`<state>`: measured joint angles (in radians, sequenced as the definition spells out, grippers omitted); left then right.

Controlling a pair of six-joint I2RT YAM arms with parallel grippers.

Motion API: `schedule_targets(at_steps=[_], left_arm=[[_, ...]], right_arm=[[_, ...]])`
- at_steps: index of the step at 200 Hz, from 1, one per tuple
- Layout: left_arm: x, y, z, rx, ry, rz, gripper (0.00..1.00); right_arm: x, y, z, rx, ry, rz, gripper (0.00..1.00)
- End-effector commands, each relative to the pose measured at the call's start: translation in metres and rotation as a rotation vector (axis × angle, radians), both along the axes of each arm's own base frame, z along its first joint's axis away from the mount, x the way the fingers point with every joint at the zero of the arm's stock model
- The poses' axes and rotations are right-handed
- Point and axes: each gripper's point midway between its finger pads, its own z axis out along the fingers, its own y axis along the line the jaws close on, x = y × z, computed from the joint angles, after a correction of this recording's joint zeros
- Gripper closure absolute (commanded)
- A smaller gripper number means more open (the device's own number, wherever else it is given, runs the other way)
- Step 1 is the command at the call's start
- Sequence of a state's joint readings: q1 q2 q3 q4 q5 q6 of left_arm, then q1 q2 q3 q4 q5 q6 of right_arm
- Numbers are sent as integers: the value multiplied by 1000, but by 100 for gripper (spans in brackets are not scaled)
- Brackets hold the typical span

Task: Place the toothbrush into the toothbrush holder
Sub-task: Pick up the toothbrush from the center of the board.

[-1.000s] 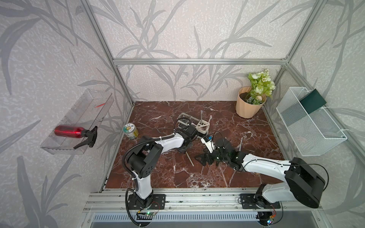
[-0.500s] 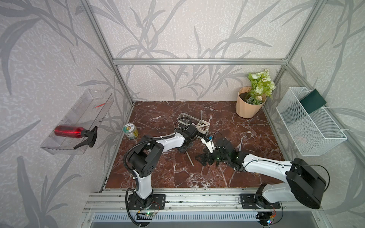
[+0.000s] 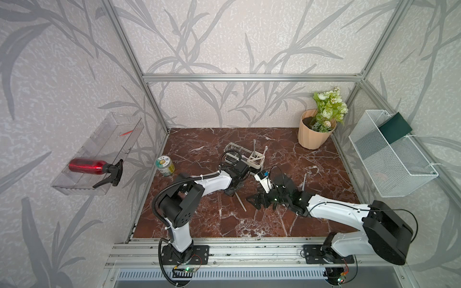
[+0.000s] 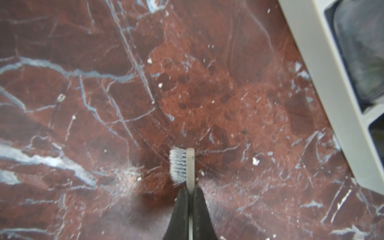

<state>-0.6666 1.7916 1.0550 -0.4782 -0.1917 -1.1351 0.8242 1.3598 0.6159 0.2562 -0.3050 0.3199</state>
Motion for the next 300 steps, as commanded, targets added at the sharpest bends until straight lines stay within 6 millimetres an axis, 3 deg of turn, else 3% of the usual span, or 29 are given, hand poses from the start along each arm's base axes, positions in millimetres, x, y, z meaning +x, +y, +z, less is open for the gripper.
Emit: schedule_targets(at_steps=[1,41,110,177,209,268,300], left_arm=[[-20,12,4,38,50,-21,100],[-17,11,26,22,-11,-32,100],[-12,6,41,-13,-55,-21,100],[-8,2,70,-80,-131,-8,100],[-7,1,80,-106,-157,-4,100],[-9,-1,76,-114,-149,-1,100],[-8,-1,78,-116,-154,0,100]], right_arm=[[-1,2,-1,-11,-2,11,8],[-3,7,-8,-17,35,34,7],[-13,26,-26,-40,108,104,8],[-20,41,-48,-96,183,149,17],[-22,44,-50,-98,196,160,28],[-25,47,-50,-97,212,177,59],[-25,48,-52,-102,226,182,68]])
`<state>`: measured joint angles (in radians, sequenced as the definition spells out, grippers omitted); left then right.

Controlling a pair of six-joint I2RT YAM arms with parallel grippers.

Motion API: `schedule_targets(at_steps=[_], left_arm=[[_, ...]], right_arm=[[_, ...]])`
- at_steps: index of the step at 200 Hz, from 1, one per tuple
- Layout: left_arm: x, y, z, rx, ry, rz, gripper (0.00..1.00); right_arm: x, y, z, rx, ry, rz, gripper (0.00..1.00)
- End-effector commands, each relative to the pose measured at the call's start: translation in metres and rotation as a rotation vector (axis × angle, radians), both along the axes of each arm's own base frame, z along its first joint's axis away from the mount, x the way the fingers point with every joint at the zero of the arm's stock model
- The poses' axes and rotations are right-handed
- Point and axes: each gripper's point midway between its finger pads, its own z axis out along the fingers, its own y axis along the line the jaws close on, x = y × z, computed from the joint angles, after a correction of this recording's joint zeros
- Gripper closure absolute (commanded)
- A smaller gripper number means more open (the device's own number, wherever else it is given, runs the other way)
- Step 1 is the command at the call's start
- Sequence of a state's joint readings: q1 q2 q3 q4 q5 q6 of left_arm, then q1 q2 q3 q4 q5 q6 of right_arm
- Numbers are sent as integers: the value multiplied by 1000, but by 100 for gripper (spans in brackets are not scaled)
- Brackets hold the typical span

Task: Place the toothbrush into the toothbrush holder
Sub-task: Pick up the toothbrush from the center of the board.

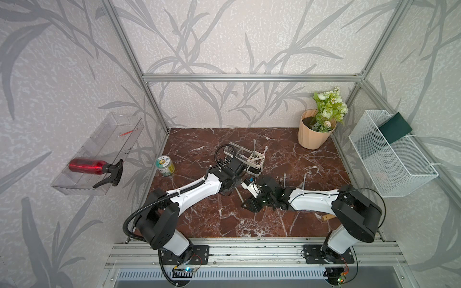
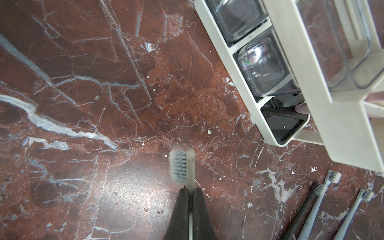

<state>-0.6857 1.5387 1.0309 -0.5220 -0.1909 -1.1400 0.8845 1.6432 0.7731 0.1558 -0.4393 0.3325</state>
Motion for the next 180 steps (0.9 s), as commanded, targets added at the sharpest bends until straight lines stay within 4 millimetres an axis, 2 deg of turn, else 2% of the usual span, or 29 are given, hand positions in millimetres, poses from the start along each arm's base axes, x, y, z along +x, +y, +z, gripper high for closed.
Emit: schedule_targets(at_steps=[1,72,120,146,161,172,180], left_arm=[[-2,2,2,2,-9,14,100],[-4,2,-2,7,2,13,100],[-4,3,4,10,-4,14,99],[-3,4,12,9,-13,11,85],[-1,3,22,4,-31,-5,69],[0,8,31,15,-48,1,56],[1,13,39,25,-67,5,50]], right_arm=[[0,8,5,12,6,24,68],[1,7,4,-2,-1,17,81],[4,6,4,-11,-5,5,94],[5,4,5,-16,-12,-2,99],[6,3,6,-23,-19,-6,100],[6,2,5,-28,-19,-7,100],[6,2,5,-28,-19,-8,100]])
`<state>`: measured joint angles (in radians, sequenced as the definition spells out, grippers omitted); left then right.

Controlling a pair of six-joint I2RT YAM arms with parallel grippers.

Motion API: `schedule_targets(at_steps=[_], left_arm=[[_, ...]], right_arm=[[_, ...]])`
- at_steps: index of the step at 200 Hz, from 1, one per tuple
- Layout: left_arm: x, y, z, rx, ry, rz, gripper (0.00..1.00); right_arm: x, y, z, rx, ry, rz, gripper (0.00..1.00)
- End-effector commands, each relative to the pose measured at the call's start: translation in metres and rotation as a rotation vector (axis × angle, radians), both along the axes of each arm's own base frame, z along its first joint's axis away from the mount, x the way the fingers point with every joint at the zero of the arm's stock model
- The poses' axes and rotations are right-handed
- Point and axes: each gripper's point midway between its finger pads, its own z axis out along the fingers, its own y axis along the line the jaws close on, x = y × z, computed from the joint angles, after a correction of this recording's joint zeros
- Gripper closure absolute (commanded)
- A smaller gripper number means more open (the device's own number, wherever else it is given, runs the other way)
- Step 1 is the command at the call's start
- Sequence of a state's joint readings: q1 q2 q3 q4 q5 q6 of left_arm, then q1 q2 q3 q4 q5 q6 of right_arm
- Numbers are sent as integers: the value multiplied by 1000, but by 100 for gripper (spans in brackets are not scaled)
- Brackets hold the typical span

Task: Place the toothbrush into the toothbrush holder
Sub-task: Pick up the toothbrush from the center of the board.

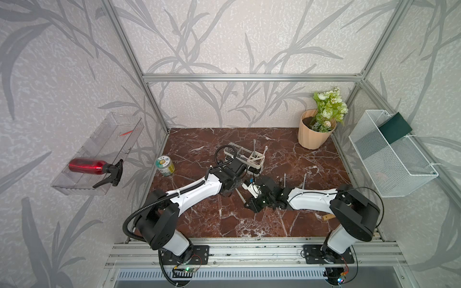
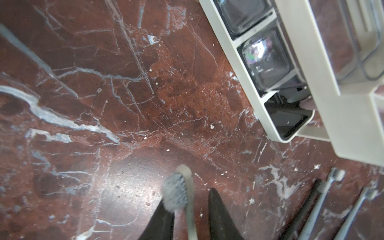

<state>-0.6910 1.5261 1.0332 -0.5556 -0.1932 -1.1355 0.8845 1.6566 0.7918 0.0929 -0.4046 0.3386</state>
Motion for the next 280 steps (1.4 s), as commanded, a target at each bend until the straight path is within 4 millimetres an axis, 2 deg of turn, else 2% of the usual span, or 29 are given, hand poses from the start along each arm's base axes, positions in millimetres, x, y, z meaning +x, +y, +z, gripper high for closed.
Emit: schedule_targets(at_steps=[1,20,40,56,99,118,148,168,193,232,280], left_arm=[[7,12,39,10,-83,14,49],[8,26,54,17,-123,25,36],[8,44,58,-4,-130,52,35],[8,49,57,-36,-137,57,35],[9,39,44,-154,-121,49,35],[11,32,44,-220,-137,46,36],[12,31,43,-262,-137,50,38],[11,31,41,-294,-138,60,42],[12,29,40,-353,-155,75,52],[10,28,41,-375,-150,73,57],[9,29,47,-391,-167,73,71]], right_arm=[[4,8,15,31,-39,19,100],[4,8,18,33,-45,19,100],[2,8,22,46,-44,28,100],[-1,10,25,66,-38,42,100],[-13,17,35,141,-17,106,100],[-17,19,38,162,-11,127,100],[-18,19,39,166,-8,134,100],[-20,20,43,184,-7,144,100],[-21,22,40,181,11,147,100],[-18,20,37,169,16,130,100],[-15,20,35,175,47,120,100]])
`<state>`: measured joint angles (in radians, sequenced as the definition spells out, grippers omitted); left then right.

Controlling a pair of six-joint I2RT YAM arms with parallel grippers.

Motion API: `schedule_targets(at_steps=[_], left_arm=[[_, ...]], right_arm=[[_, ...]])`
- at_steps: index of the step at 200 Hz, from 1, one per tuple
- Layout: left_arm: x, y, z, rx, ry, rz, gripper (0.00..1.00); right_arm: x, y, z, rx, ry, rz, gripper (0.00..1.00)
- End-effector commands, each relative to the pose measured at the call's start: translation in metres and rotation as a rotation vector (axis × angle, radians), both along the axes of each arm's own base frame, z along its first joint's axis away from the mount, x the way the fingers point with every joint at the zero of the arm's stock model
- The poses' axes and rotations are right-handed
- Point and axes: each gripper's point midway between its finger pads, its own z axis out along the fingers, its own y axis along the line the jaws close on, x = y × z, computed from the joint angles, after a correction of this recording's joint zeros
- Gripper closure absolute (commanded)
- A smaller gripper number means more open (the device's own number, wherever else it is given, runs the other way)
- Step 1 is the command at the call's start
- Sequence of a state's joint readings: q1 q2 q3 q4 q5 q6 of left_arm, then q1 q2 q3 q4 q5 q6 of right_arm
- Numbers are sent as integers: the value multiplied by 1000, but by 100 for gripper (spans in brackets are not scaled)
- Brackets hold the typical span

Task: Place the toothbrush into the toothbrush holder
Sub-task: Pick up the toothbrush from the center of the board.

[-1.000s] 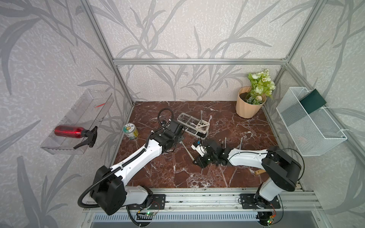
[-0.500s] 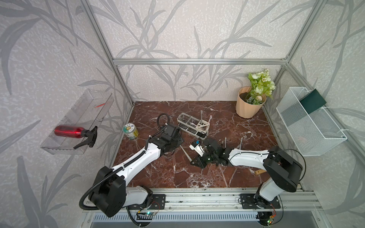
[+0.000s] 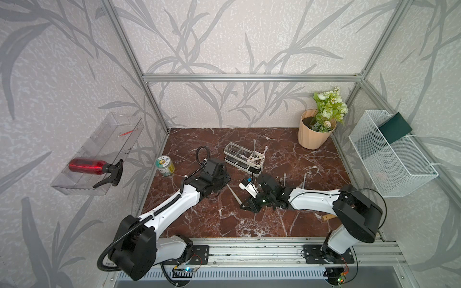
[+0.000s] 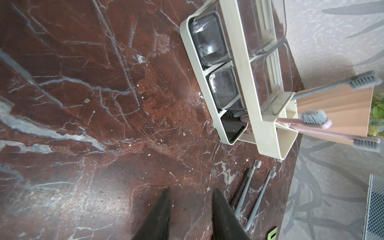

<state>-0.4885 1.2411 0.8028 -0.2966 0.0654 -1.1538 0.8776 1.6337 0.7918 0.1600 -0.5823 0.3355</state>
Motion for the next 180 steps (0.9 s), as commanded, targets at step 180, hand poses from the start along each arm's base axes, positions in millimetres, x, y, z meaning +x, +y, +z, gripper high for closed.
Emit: schedule_targets(at_steps=[180], left_arm=[[1,4,12,5,-20,-16,100]], right_arm=[[11,-5,15,85,35,-36,97]])
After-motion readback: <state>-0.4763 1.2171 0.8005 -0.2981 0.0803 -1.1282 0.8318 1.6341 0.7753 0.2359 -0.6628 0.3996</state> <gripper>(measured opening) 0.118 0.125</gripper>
